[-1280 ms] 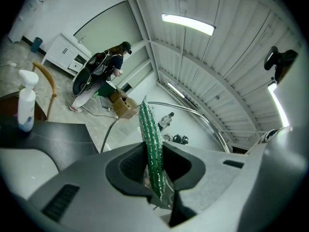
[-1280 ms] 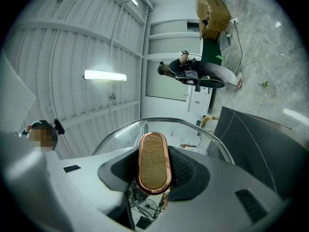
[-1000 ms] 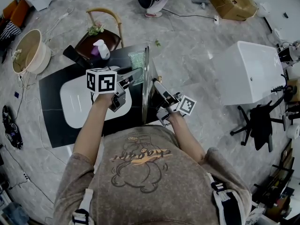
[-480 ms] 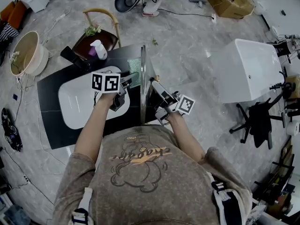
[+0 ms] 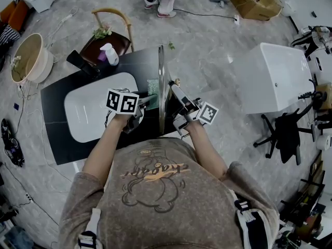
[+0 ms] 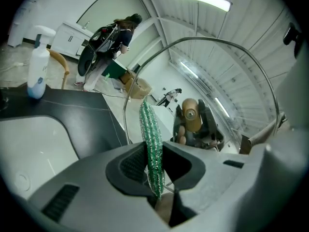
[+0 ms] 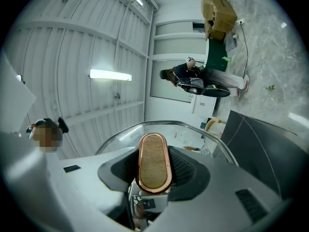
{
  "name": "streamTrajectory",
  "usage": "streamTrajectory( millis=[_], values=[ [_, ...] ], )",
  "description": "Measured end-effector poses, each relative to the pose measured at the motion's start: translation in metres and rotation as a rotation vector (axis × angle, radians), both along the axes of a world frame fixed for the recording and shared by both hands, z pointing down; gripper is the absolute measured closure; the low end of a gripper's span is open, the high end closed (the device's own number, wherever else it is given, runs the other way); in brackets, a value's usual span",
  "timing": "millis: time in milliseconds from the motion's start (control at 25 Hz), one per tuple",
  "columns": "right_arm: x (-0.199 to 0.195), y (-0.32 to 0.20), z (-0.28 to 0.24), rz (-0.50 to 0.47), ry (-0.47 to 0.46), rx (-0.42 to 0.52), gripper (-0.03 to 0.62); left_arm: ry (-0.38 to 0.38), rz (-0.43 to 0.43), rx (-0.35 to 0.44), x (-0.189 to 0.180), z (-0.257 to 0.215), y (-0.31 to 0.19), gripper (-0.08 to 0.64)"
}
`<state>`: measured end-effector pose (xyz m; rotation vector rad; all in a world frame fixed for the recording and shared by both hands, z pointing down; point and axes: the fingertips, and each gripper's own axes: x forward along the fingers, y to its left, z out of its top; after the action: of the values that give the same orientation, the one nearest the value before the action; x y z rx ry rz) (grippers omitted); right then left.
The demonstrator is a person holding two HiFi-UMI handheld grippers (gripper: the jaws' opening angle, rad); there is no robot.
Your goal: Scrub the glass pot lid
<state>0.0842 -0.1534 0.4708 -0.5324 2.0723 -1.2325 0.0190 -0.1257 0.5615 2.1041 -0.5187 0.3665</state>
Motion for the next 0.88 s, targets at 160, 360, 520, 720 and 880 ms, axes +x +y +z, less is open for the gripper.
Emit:
streamTrajectory(
  millis=[160, 360, 520, 720, 880],
  values=[
    [0.006, -0.006, 0.001, 0.027, 0.004, -0.004, 0.410, 0.011, 0.042, 0.000, 0.007, -0.009, 0.015, 0.476],
    [0.012, -0.009, 0.009, 0.056, 0.011, -0.016, 0.410, 0.057, 0.088, 0.006, 0.011, -0.028, 0.033, 0.476],
    [0.016, -0.011, 0.013, 0.074, 0.006, -0.023, 0.410, 0.106, 0.118, 0.016, 0.010, -0.051, 0.043, 0.476],
    [0.020, -0.013, 0.019, 0.090, 0.010, -0.030, 0.410, 0.185, 0.137, 0.045, 0.006, -0.084, 0.048, 0.476],
    [0.020, -0.012, 0.022, 0.089, 0.025, -0.037, 0.410, 0.216, 0.138, 0.078, 0.002, -0.112, 0.044, 0.476]
  ],
)
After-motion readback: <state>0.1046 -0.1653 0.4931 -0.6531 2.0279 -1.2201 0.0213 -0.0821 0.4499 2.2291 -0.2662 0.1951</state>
